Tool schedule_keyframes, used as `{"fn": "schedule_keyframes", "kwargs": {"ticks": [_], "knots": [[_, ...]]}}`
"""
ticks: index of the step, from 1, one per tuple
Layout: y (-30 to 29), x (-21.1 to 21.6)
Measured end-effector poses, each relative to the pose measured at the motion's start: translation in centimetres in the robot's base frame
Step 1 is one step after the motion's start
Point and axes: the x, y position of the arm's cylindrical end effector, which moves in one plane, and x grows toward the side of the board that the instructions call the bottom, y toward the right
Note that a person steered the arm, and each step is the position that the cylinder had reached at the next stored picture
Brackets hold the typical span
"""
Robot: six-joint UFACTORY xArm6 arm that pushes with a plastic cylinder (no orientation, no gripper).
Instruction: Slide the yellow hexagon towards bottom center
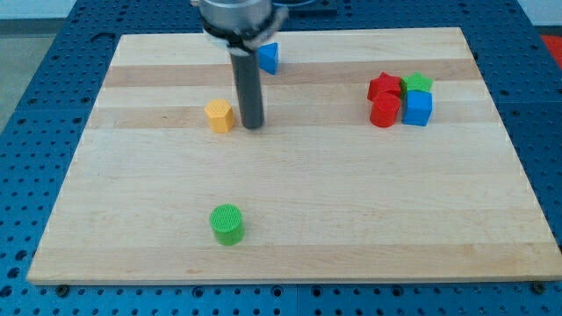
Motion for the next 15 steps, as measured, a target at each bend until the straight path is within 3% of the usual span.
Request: {"fn": "schedule_keyframes", "kwargs": {"ticks": [1, 3, 5, 6, 7, 8, 10, 11, 12, 14, 15], "knots": [[2.0, 1.8], [1.6, -5.5], [-2.2, -7.2], [-3.8, -5.6], [-3.5, -0.5], [-1.4, 1.3], [-3.1, -5.7], [-7.5, -6.1], [-9.0, -4.6], [-5.0, 2.2], [-5.0, 2.3]]}}
